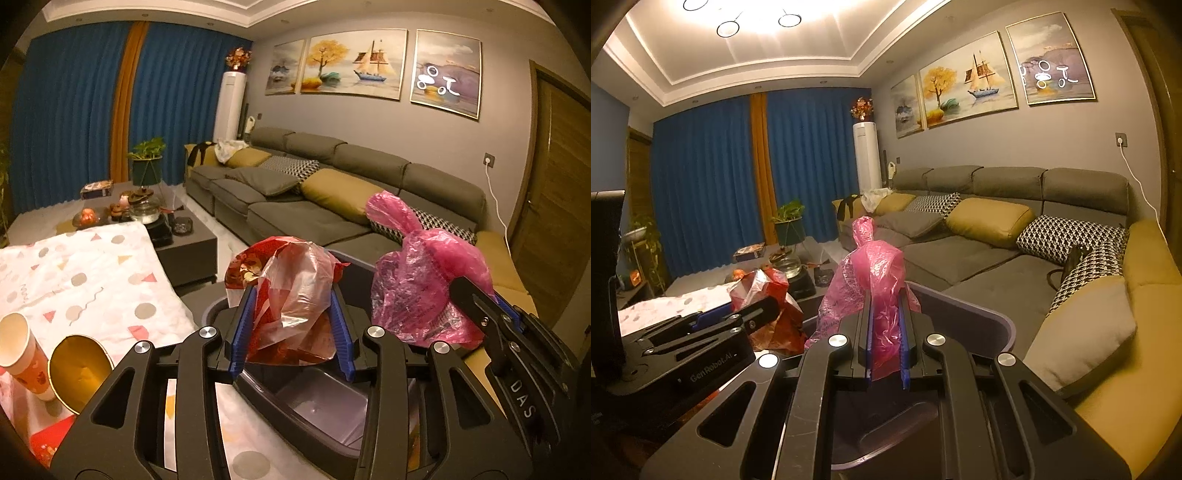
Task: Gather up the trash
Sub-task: 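Carry both bags over the grey bin and open both tools to drop them, then move both open tools back toward the trash on the table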
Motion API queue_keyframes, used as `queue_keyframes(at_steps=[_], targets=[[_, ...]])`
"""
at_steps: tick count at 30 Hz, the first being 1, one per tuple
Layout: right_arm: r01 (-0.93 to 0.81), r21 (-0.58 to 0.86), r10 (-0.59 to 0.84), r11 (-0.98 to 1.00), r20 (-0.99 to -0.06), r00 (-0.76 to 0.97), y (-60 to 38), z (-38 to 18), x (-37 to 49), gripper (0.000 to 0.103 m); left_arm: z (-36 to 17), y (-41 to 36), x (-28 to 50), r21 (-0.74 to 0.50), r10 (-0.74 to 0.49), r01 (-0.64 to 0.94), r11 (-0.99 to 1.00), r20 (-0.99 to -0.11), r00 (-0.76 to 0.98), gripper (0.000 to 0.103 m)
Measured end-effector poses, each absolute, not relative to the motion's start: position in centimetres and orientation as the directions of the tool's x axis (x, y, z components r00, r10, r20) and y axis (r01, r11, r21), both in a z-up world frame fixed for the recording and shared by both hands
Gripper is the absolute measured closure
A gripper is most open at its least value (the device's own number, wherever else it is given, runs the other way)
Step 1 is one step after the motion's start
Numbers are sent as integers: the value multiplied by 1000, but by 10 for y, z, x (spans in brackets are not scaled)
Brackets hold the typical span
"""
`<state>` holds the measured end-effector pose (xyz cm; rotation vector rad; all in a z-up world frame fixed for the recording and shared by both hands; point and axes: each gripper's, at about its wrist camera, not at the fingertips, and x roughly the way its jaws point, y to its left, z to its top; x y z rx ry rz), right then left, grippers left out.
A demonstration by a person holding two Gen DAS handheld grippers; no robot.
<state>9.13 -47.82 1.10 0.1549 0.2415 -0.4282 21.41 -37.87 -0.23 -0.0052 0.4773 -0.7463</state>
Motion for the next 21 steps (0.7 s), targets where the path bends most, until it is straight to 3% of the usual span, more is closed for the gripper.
queue_keyframes(at_steps=[7, 13, 18, 21], targets=[[421, 96, -383, 902, -273, 883, -484, 11, 95, 90, -8, -379, 219, -200, -681, 670, 715, -419, 601, 63], [419, 97, -379, 903, -282, 881, -488, 10, 100, 89, -11, -379, 221, -211, -693, 682, 701, -427, 581, 54], [427, 111, -382, 897, -291, 877, -496, 9, 101, 84, -13, -373, 223, -221, -674, 654, 723, -430, 601, 22], [429, 113, -383, 896, -294, 876, -499, 8, 101, 75, -13, -363, 225, -242, -657, 622, 745, -428, 621, 16]])
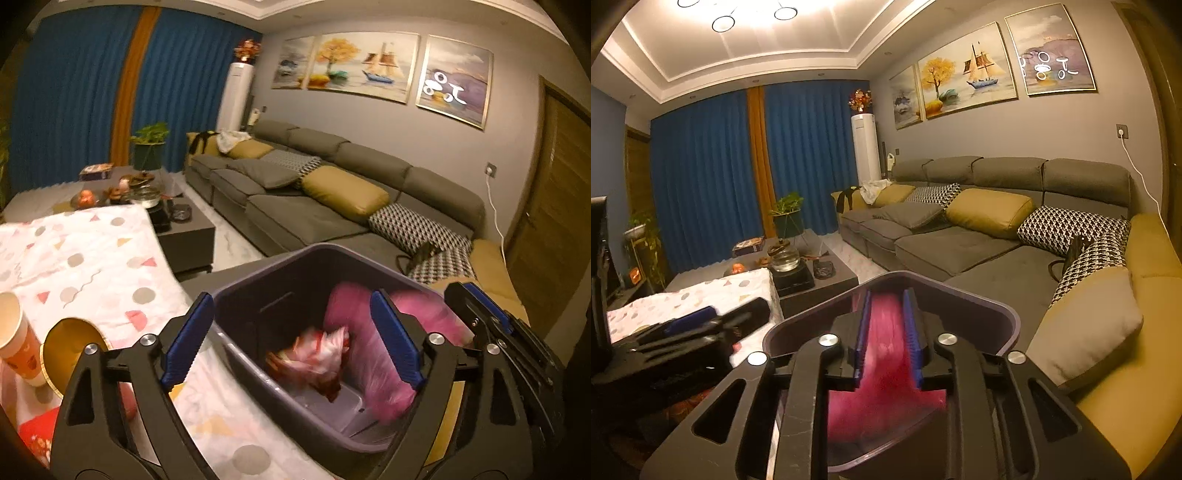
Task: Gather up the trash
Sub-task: 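Move both open tools back toward the trash on the table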
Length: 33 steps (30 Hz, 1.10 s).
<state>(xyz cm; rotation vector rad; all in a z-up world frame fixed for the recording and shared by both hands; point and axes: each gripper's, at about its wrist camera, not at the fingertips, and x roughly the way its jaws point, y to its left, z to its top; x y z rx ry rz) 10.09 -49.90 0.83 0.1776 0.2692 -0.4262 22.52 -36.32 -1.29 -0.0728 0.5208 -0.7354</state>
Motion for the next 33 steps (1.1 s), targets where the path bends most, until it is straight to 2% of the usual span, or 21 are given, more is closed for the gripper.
queue_keyframes(at_steps=[5, 10, 14, 18, 24, 33], targets=[[436, 125, -386, 891, -294, 874, -503, 8, 98, 71, -10, -349, 220, -227, -601, 564, 794, -436, 670, 10], [444, 130, -397, 887, -278, 875, -497, 9, 85, 52, -5, -331, 206, -201, -552, 520, 830, -429, 715, 6], [453, 132, -411, 882, -258, 874, -486, 11, 68, 32, -2, -314, 185, -166, -505, 483, 860, -422, 753, 6], [453, 122, -416, 883, -240, 877, -471, 13, 50, 23, 0, -294, 167, -124, -444, 435, 892, -422, 790, 6], [426, 116, -395, 897, -219, 892, -451, 18, 25, 17, 6, -246, 135, -109, -396, 386, 916, -393, 830, 6], [319, 102, -292, 942, -218, 931, -396, 18, 11, 17, -2, -157, 95, -78, -267, 256, 963, -365, 892, 6]])
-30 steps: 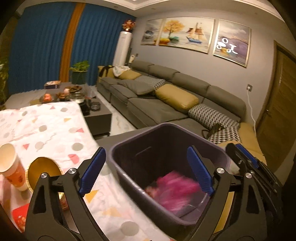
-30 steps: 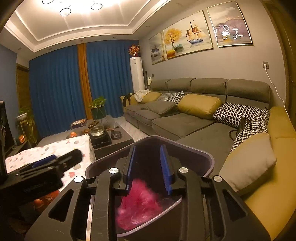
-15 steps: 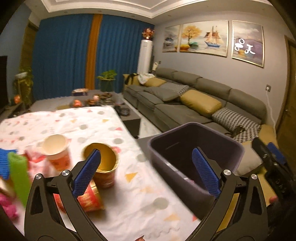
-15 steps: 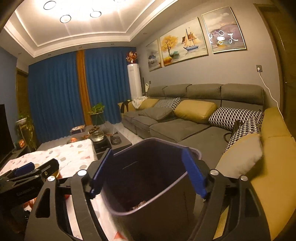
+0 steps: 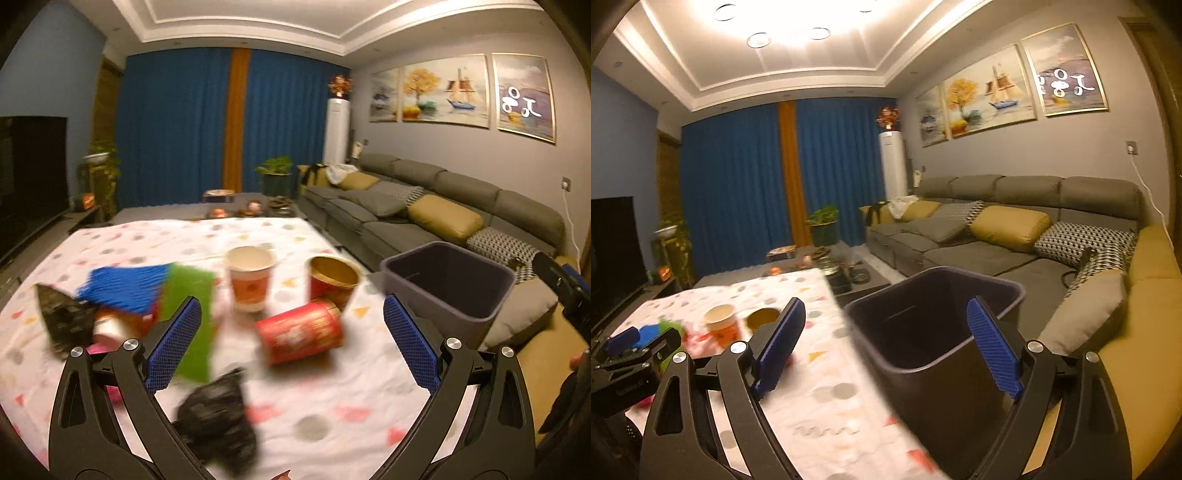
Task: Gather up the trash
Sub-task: 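Move both open tools back toward the trash on the table, then grasp the black plastic bag with the left tool while the right tool reaches the green foam net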
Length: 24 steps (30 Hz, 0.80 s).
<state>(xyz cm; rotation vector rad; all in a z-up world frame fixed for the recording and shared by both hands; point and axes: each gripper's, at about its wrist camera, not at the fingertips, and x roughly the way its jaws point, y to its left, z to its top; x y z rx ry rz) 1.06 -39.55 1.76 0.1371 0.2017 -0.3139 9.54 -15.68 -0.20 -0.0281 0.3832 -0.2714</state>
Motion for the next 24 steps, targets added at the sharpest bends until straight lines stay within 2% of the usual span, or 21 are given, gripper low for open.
queue_keyframes(at_steps=[6, 11, 21, 24], targets=[[232, 81, -209, 969, -228, 951, -349, 12, 13, 17, -14, -100, 78, -81, -192, 175, 981, -362, 912, 6], [186, 80, -161, 979, -251, 955, -321, 3, 15, 17, -29, -64, 67, -80, -156, 135, 988, -398, 904, 6], [133, 62, -112, 989, -265, 958, -290, -4, 25, 17, -49, -74, 75, -87, -255, 243, 966, -475, 842, 6], [131, 63, -109, 989, -276, 955, -290, -7, 27, 17, -56, -86, 86, -78, -266, 265, 961, -520, 812, 14]])
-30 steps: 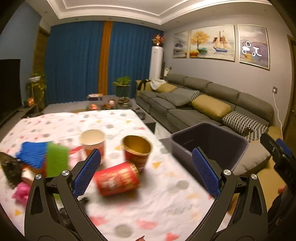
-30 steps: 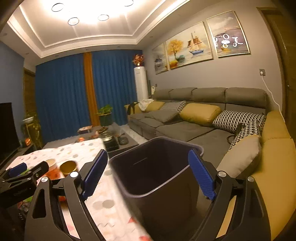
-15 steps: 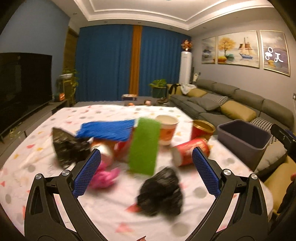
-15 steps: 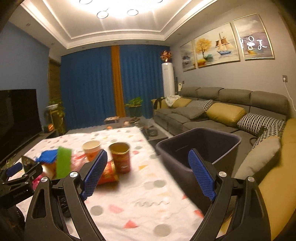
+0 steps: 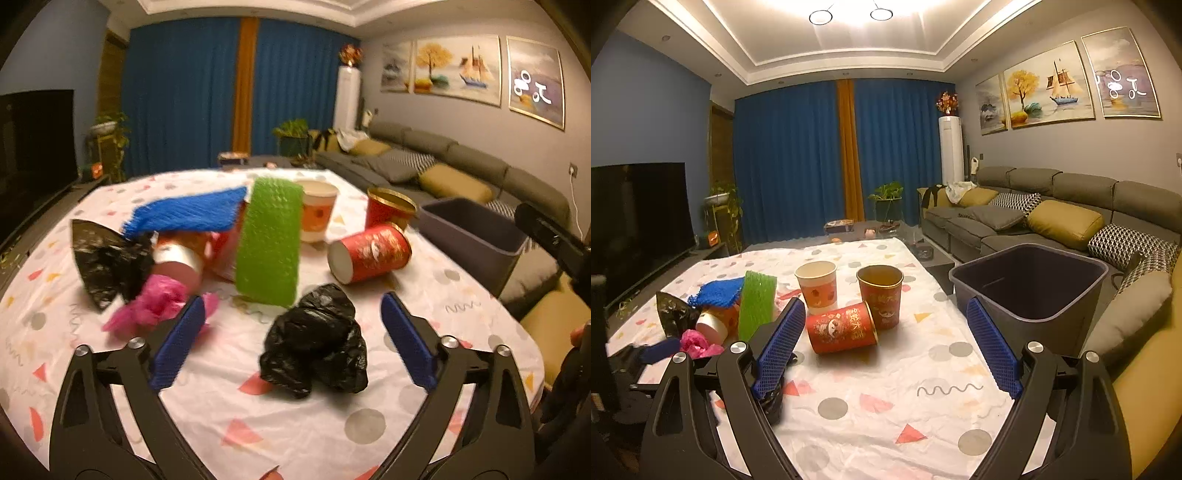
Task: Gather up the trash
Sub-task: 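Grasp the black plastic bag with the left tool while the right tool reaches the green foam net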
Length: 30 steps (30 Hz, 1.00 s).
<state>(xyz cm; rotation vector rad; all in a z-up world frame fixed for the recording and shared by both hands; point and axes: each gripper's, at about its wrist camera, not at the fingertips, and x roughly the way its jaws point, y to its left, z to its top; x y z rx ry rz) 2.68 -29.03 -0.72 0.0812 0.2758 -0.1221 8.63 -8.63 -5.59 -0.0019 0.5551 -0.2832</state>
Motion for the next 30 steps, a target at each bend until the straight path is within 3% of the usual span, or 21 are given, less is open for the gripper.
queue_keyframes(at_steps=[8, 10, 12, 18, 30], targets=[[142, 68, -115, 988, -299, 947, -298, -13, 33, 17, -78, -102, 114, -93, -281, 290, 953, -636, 719, 40], [140, 69, -113, 988, -306, 945, -299, -15, 35, 17, -81, -102, 118, -115, -300, 300, 947, -652, 697, 42], [136, 73, -107, 988, -313, 944, -298, -16, 37, 17, -86, -98, 124, -155, -325, 302, 940, -672, 665, 55], [115, 75, -84, 991, -333, 939, -292, -19, 43, 17, -93, -94, 130, -210, -370, 317, 925, -687, 625, 69], [51, 49, -29, 998, -370, 929, -264, -25, 57, 17, -56, -57, 92, -209, -375, 313, 927, -576, 727, 73]])
